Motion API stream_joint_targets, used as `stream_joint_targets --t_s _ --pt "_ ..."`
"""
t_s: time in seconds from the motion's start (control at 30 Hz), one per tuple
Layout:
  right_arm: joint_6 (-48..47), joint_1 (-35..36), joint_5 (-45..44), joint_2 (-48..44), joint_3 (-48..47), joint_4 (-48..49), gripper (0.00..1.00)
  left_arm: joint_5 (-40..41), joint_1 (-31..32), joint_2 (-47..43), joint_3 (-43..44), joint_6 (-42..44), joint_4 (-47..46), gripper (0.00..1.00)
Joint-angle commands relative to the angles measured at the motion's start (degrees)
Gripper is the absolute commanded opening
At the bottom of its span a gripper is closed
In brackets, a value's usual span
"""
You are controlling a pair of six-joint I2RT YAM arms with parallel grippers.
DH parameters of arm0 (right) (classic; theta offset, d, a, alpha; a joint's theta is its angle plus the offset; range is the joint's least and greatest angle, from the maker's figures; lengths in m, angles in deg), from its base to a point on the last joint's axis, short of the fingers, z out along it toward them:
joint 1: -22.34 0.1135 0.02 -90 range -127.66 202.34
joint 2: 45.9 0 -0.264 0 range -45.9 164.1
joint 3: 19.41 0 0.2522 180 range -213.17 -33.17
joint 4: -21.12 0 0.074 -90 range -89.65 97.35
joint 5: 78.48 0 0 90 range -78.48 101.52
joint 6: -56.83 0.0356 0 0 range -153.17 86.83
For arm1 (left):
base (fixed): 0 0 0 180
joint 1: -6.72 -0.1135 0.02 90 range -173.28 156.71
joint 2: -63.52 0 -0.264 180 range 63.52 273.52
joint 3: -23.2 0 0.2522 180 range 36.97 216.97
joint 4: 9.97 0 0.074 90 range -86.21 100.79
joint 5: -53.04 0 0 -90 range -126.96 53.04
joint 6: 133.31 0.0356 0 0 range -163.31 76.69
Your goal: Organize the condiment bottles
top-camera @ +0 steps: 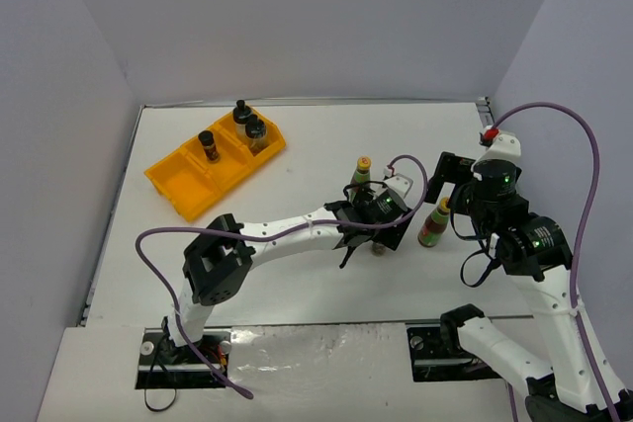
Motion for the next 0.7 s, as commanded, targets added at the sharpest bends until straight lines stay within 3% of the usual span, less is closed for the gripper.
stream_joint_targets --t_s 0.0,0.23,0.57,0.67 --pt "-0.9 0.1 -1.4 -0.1 -1.9 2.1 1.0 -0.9 -0.6 -1.3 0.4 -0.9 -3.7 0.81" --pt "-0.8 0.1 -2.0 0.1 -2.4 2.1 1.0 -1.8 -0.7 -0.8 -1.2 -1.4 -5.5 0.77" --pt "-1.0 0.1 -2.5 0.1 -2.3 2.1 1.0 -3.2 -0.5 -1.4 -2.8 -1.3 -7.3 0.63" --pt "-1.1 0.2 -2.5 0.1 -2.5 2.1 1.0 -3.5 -0.6 -1.3 -2.5 -0.9 -7.3 0.5"
